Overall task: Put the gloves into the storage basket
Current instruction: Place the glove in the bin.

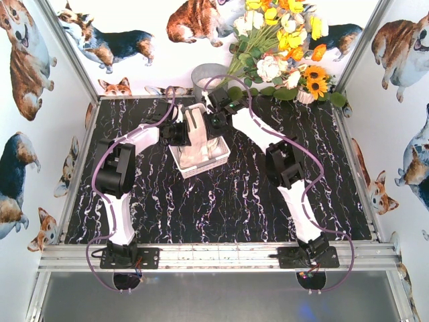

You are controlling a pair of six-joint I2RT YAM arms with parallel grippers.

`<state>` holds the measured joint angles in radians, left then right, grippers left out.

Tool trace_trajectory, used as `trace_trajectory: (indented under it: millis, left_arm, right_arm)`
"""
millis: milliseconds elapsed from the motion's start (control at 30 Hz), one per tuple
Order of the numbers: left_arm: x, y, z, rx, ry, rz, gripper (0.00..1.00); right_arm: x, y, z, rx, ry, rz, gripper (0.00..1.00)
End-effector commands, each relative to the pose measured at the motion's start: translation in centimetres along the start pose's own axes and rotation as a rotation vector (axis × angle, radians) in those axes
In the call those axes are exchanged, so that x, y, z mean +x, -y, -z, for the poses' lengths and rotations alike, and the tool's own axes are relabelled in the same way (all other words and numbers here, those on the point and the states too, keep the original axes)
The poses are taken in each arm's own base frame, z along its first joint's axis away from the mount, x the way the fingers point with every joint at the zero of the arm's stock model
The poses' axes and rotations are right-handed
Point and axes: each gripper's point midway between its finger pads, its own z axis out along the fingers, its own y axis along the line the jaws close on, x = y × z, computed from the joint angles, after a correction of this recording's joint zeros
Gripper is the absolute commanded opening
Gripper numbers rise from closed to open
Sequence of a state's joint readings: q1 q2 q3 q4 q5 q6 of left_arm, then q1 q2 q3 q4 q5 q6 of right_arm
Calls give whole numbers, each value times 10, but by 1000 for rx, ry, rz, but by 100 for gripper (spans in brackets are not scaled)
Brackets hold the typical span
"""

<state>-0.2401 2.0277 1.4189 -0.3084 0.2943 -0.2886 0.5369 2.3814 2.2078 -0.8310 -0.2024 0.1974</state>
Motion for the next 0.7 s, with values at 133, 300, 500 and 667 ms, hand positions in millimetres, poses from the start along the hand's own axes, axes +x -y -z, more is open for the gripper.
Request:
trace_trajectory:
  millis: [133,300,500,667]
  left_arm:
    - [9,-4,6,-30,-29,-37,28]
    - [-2,10,17,-6,19,-102,33]
    - [-39,29,66,-3,205,-133,41]
    - [-62,26,134,-109,445,-98,47]
  right_arm:
    - [-8,14,-18,71,20,-1,16]
    - [-16,1,-4,33,38,18,18]
    - [-53,-33,71,-53,168,58,33]
    - [-60,-44,138,-55,272,88,57]
